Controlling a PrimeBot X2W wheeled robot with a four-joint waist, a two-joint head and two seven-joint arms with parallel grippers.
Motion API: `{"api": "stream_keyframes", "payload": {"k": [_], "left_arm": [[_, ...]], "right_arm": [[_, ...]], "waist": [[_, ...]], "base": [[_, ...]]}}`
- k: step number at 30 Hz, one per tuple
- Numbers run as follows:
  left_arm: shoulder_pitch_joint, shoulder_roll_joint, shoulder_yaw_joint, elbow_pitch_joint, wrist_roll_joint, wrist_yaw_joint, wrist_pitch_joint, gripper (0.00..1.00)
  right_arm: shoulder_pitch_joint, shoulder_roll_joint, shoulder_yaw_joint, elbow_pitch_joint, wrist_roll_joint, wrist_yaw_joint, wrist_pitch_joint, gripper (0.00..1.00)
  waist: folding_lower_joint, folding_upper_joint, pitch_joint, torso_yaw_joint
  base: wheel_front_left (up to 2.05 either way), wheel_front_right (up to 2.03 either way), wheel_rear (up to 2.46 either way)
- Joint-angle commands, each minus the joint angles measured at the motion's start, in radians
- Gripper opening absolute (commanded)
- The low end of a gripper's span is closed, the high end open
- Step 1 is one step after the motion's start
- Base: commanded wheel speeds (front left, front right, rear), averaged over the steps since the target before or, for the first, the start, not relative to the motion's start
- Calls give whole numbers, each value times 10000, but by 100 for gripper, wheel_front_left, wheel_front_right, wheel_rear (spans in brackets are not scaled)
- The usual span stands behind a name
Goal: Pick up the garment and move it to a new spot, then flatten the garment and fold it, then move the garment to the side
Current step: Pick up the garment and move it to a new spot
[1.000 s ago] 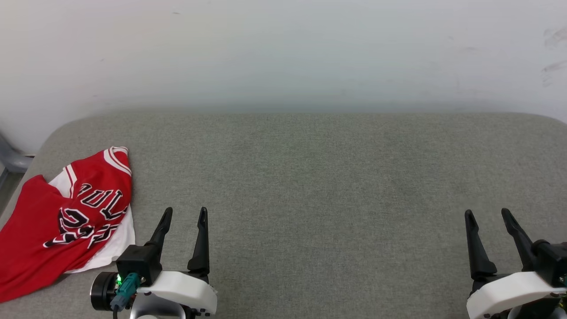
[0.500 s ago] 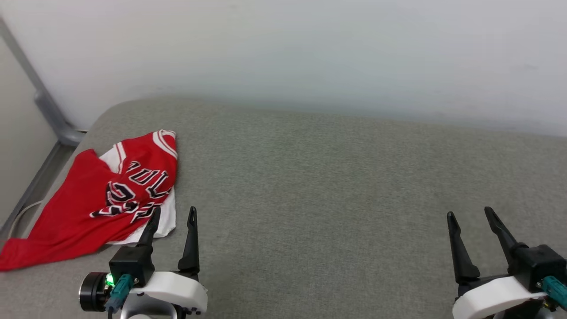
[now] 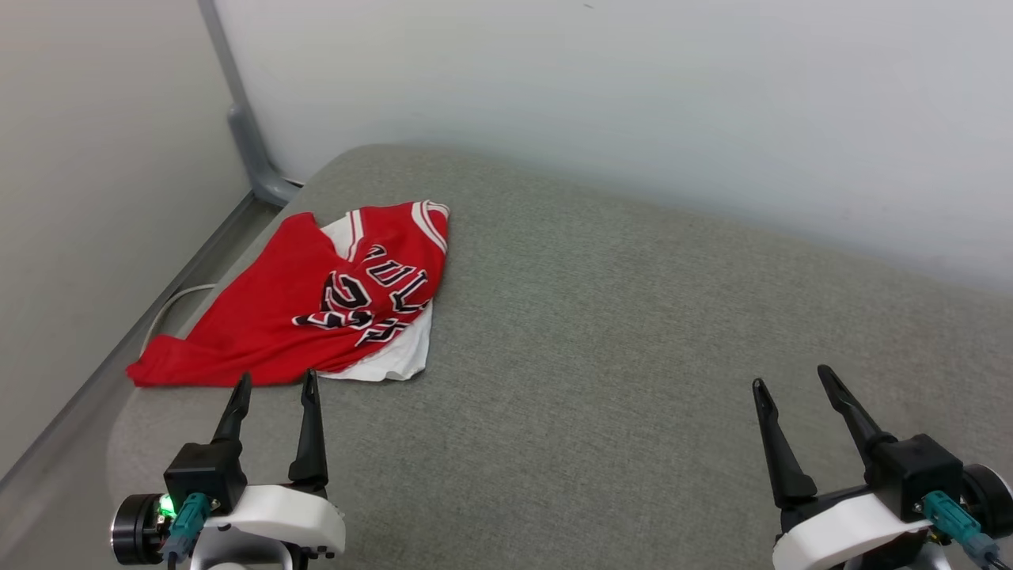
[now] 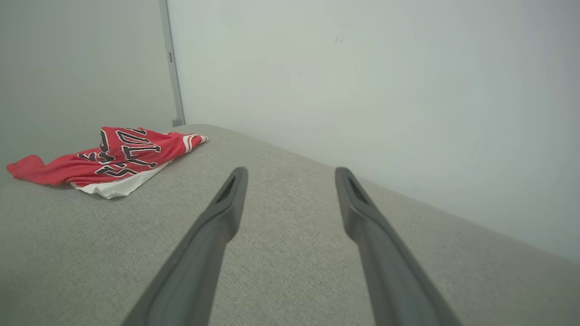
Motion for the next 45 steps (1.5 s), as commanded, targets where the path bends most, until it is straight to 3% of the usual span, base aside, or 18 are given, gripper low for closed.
{"api": "stream_keyframes", "payload": {"k": [1, 15, 26, 32, 37, 45], "left_arm": [[29, -35, 66, 3, 47, -45, -22, 100], [19, -60, 249, 124, 274, -276, -22, 100], [-1368, 233, 301, 1067, 51, -503, 212, 100], [-2971, 425, 655, 1859, -601, -568, 1384, 100], [-5031, 1016, 716, 3145, -1085, -754, 3301, 100], [-6866, 2230, 897, 5166, -1636, -916, 6267, 100]], "right_arm": [[-135, 14, 60, 66, 52, -7, -48, 100], [-341, 15, 168, 346, 85, -7, -224, 100], [-616, -140, 135, 123, -108, -7, 52, 100], [-1073, -366, 166, -222, -193, -7, 321, 100], [-1513, -533, -84, -551, -40, -7, 482, 100], [-2015, -481, -145, -531, 158, -7, 371, 100]], "waist": [[-1, 0, -23, 427], [-1, 0, 89, 1006], [-1, 0, 843, 306], [-1, 0, 1816, -489], [-1, 0, 2998, -1379], [-1, 0, 4058, -2375]], "base": [[0, 0, 0], [0, 0, 0], [0, 0, 0], [0, 0, 0], [0, 0, 0], [0, 0, 0]]}}
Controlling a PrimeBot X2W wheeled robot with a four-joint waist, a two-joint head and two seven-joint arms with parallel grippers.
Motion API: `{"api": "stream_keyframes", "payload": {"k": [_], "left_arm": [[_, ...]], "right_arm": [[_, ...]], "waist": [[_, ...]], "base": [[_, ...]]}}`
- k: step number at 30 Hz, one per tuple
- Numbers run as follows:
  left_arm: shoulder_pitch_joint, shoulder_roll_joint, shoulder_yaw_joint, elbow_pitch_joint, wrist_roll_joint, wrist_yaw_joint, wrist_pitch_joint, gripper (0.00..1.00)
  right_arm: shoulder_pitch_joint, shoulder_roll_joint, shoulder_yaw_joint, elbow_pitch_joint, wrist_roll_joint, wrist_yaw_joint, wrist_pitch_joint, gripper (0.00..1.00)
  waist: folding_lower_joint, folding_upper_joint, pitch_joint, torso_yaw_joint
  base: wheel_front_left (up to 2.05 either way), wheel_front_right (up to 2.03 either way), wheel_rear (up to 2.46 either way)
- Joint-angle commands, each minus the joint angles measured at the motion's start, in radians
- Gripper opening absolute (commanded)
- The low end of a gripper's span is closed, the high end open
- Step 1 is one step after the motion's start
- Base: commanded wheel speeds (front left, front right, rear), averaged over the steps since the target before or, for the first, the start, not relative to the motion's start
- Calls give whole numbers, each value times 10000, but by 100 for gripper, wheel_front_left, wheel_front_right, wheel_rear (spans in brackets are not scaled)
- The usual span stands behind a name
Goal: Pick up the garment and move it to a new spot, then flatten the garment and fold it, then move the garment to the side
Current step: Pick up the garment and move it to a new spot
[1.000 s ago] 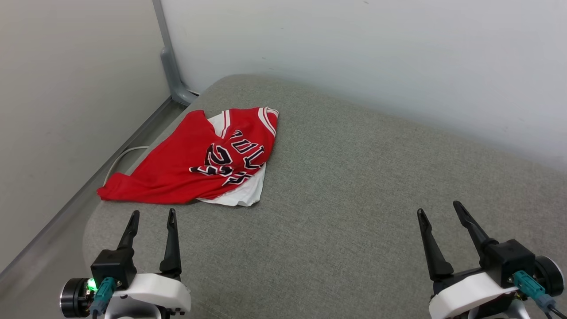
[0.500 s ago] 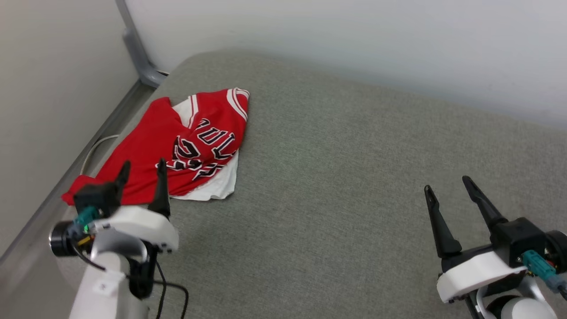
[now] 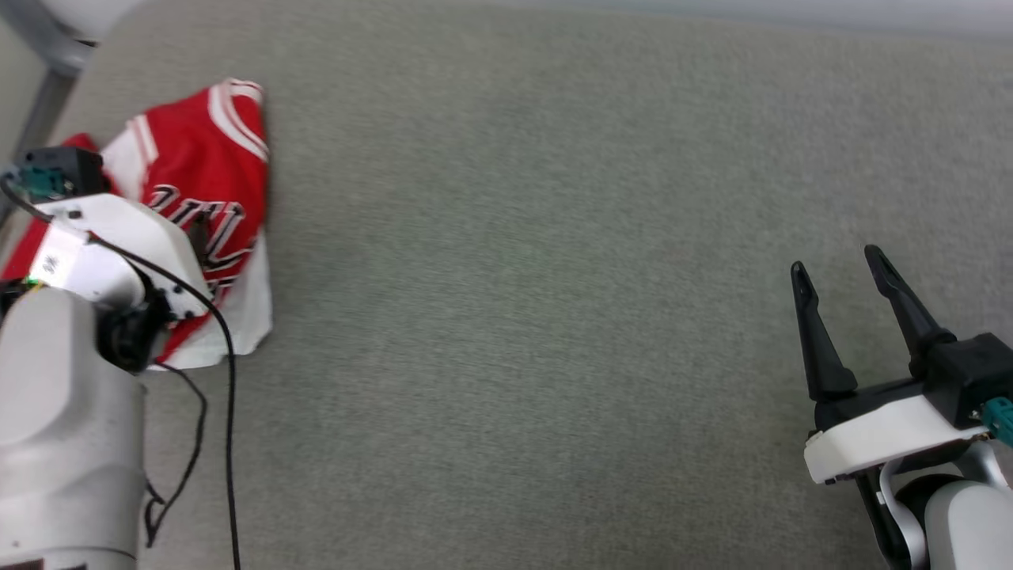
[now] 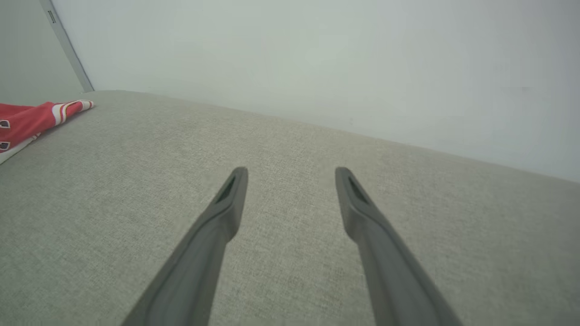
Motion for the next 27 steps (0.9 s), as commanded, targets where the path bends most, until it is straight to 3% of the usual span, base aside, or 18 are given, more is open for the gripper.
{"api": "stream_keyframes", "payload": {"k": [1, 7, 12, 15, 16, 17, 27], "left_arm": [[-257, 212, -21, 287, -41, -31, 442, 100], [-720, 784, 71, 1734, -345, 78, 2564, 100], [-64, 772, 179, 3172, -539, 599, 4249, 100], [355, 634, 43, 3552, -574, 563, 4826, 100], [449, 594, 27, 3538, -620, 513, 4883, 25], [523, 601, 1, 3498, -622, 458, 4847, 0], [-119, 1209, -351, 1918, 10, 373, 1366, 0]], "right_arm": [[-230, 16, 10, 46, 81, -7, -82, 100], [-491, -6, 43, 183, 233, -7, -196, 100], [-645, -33, 88, 323, 302, -7, -203, 100], [-654, -20, 63, 393, 327, -7, -220, 100], [-635, -16, 41, 417, 337, -7, -213, 100], [-615, -12, 19, 431, 343, -8, -198, 100], [-159, 94, -219, 592, 375, -7, -176, 100]], "waist": [[-2, 0, 656, -640], [-2, 0, 1058, -937], [-2, 0, 1123, -1082], [-2, 0, 1050, -1102], [-2, 0, 1015, -1090], [-2, 0, 969, -1070], [-2, 0, -204, -617]], "base": [[0, 0, 0], [0, 0, 0], [0, 0, 0], [0, 0, 0], [0, 0, 0], [0, 0, 0], [0, 0, 0]]}}
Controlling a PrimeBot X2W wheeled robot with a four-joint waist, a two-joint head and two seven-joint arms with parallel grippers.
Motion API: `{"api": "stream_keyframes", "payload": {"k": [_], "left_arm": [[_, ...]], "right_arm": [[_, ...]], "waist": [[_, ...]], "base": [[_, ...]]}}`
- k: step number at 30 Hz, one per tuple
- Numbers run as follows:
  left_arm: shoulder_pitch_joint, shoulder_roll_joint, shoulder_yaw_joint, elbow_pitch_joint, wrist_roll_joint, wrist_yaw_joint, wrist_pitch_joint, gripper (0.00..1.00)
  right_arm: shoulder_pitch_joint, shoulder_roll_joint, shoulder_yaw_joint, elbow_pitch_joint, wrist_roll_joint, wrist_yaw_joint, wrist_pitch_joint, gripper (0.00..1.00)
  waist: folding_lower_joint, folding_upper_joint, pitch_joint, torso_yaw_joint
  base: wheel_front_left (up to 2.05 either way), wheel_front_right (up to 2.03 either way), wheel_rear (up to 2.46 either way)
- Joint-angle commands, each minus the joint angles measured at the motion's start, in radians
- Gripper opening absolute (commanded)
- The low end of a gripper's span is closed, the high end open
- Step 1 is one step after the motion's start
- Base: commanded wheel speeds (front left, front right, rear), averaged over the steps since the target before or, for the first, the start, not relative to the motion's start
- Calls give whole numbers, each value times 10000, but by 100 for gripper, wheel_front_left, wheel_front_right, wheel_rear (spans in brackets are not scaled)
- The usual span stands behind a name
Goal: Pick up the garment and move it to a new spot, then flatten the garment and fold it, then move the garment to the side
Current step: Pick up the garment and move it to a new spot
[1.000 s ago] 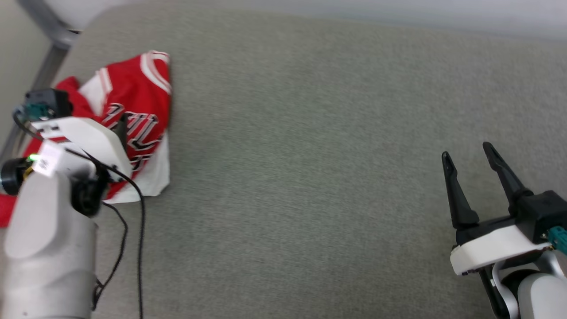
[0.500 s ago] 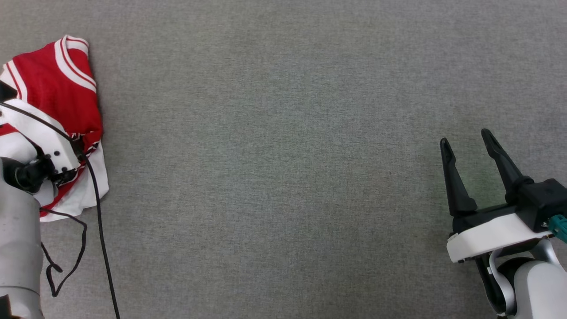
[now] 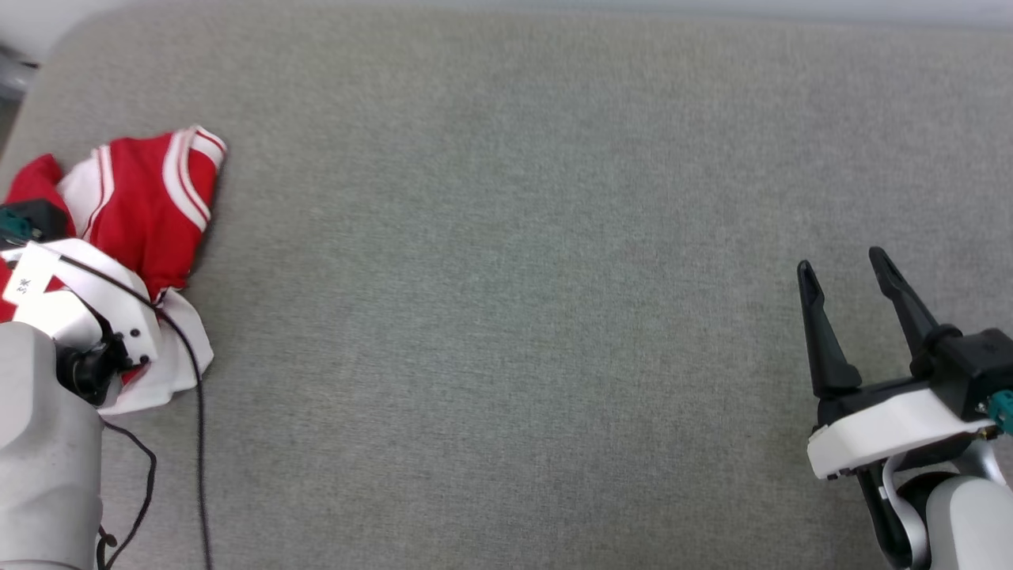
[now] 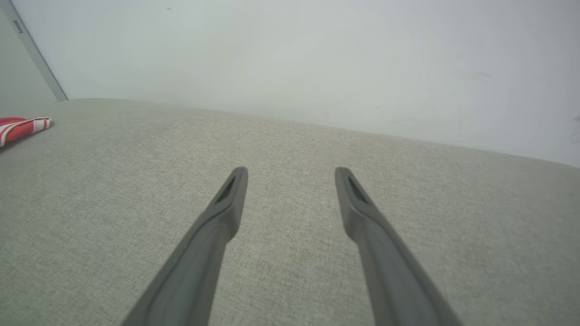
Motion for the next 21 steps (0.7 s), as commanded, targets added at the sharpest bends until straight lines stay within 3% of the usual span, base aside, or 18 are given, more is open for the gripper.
{"api": "stream_keyframes", "payload": {"k": [1, 13, 21], "left_arm": [[28, 101, -45, -148, 112, 64, -697, 0], [-178, -468, -240, -648, 358, 226, -5087, 0], [29, -1413, -683, -1404, 324, 75, -6446, 0]], "right_arm": [[182, 68, -36, 35, -15, -7, -32, 100], [900, 361, -507, 100, -87, -7, -36, 100], [1457, 445, -970, -151, -138, -7, 121, 100]], "waist": [[-1, 0, -521, 213], [-1, 0, -2121, 279], [-1, 0, -2727, -83]], "base": [[0, 0, 0], [0, 0, 0], [0, 0, 0]]}}
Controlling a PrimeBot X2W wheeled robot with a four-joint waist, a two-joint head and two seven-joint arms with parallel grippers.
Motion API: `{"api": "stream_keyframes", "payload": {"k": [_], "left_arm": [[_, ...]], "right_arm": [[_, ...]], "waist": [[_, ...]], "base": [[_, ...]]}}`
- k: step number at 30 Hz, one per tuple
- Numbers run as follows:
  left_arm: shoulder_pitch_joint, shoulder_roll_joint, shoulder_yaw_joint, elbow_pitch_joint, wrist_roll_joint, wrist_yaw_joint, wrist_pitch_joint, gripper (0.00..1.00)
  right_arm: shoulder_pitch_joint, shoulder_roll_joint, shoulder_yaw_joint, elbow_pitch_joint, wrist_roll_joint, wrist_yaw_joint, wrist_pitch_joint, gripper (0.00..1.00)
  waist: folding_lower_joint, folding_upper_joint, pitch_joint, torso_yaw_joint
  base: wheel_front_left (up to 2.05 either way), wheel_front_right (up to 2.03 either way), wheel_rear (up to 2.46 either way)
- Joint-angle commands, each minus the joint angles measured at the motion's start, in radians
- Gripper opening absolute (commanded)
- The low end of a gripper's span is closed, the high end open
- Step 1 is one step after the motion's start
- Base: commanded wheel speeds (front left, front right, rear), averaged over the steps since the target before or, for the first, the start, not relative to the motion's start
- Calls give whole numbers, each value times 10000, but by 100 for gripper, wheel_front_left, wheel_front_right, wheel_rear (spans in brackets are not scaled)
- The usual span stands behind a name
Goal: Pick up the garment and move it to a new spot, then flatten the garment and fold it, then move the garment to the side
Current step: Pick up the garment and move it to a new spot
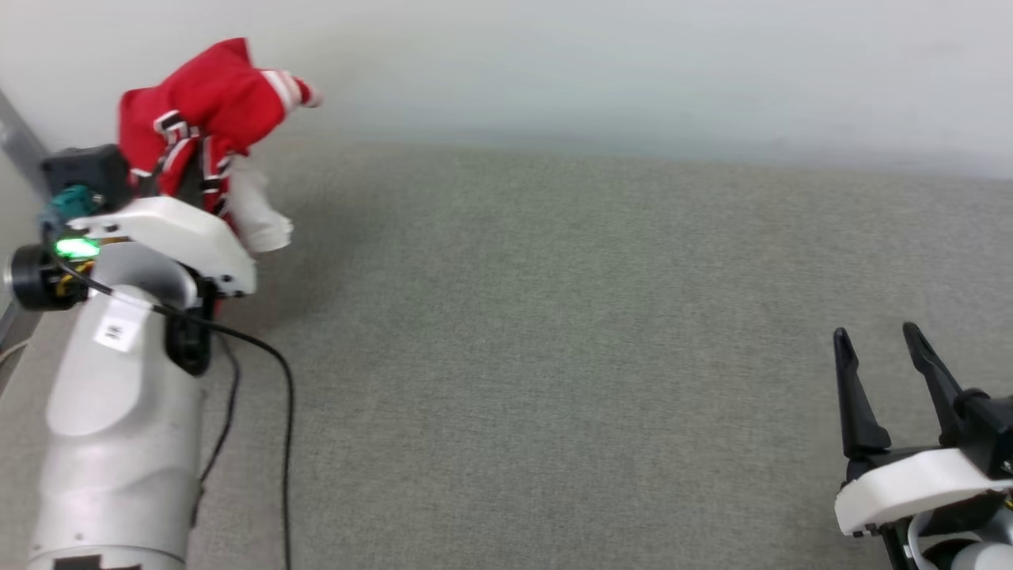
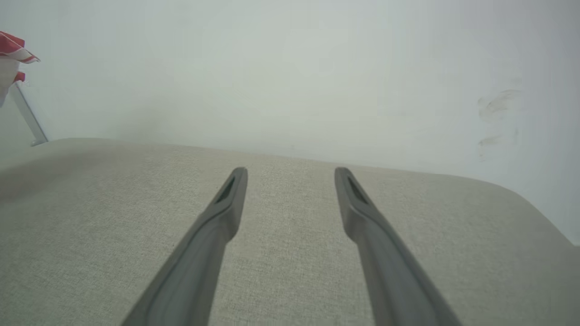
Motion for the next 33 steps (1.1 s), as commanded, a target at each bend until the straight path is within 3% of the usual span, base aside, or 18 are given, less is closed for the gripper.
{"api": "stream_keyframes", "payload": {"k": [1, 14, 18, 26, 33], "left_arm": [[150, -153, -109, -144, 18, -60, -129, 0], [1983, -1599, -2021, -1995, -45, -524, 393, 0], [2585, -1947, -3324, -2151, -224, -649, 848, 0], [3426, -2102, -6920, -1874, -740, -685, 1478, 0], [3488, -2115, -8378, -1533, -1246, -689, 1416, 0]], "right_arm": [[117, 29, -52, -81, 8, -7, -23, 100], [391, 37, -185, -399, 332, -7, 93, 100], [439, 38, -188, -358, 530, -7, 82, 100], [57, 34, -41, -170, 722, -7, -50, 100], [-93, 36, -87, 7, 788, -7, -189, 100]], "waist": [[0, 0, -131, -193], [0, 0, -159, -1962], [0, 0, -1, -2345], [0, 0, 556, -2835], [0, 0, 868, -2867]], "base": [[0, 0, 0], [0, 0, 0], [0, 0, 0], [0, 0, 0], [0, 0, 0]]}}
